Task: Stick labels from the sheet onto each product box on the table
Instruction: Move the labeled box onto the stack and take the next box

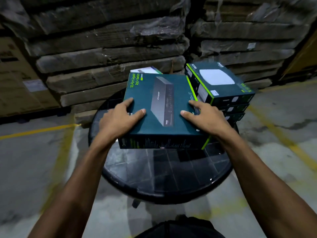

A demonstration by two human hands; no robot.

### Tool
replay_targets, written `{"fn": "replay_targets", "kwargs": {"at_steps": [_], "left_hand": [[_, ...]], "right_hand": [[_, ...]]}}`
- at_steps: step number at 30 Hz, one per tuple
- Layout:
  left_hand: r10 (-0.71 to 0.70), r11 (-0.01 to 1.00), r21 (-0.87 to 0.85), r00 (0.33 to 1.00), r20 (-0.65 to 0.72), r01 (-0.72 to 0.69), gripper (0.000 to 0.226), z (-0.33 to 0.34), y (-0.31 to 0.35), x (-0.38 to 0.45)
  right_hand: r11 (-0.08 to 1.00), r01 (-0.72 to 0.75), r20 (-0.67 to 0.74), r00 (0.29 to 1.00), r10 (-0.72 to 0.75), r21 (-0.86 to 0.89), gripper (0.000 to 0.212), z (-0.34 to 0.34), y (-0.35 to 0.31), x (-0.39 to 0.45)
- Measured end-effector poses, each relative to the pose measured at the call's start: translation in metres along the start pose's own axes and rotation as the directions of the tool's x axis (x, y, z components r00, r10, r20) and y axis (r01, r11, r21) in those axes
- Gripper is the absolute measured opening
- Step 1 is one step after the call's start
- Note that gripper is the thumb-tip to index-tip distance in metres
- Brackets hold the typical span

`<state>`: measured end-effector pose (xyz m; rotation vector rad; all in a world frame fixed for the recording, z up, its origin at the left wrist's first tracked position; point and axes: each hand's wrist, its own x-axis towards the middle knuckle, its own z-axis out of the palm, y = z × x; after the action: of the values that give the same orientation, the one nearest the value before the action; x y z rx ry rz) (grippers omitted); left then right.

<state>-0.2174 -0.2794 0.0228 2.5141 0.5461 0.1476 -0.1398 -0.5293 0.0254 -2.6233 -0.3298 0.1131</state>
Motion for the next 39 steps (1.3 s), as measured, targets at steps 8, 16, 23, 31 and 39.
{"fn": "replay_targets", "kwargs": {"at_steps": [8, 16, 23, 31, 39], "left_hand": [[0.006, 0.993, -0.116, 0.978, -0.206, -0.03, 0.072, 0.044, 0.041, 0.013], [0.03, 0.982, -0.172, 0.957, -0.29, -0.083, 0.067, 0.1, 0.132, 0.063], [0.033, 0.987, -0.14, 0.954, -0.297, -0.078, 0.066, 0.148, 0.213, 0.112], [-0.022, 0.985, -0.171, 0.987, -0.159, -0.005, 0.081, 0.183, 0.257, 0.173], [0.059, 0.922, -0.381, 0.998, -0.026, -0.064, 0.072, 0.215, 0.269, 0.191]], "right_hand": [[0.997, 0.042, -0.191, 0.981, -0.029, 0.064, 0.068, -0.013, 0.04, 0.022], [0.991, 0.076, -0.251, 0.967, -0.046, 0.113, 0.068, -0.062, 0.121, 0.097], [0.99, 0.091, -0.222, 0.973, -0.065, 0.11, 0.067, -0.103, 0.192, 0.175], [0.993, 0.087, -0.085, 0.993, -0.08, 0.08, 0.065, -0.136, 0.231, 0.257], [0.993, 0.064, 0.003, 0.998, -0.065, 0.101, 0.068, -0.138, 0.265, 0.296]]}}
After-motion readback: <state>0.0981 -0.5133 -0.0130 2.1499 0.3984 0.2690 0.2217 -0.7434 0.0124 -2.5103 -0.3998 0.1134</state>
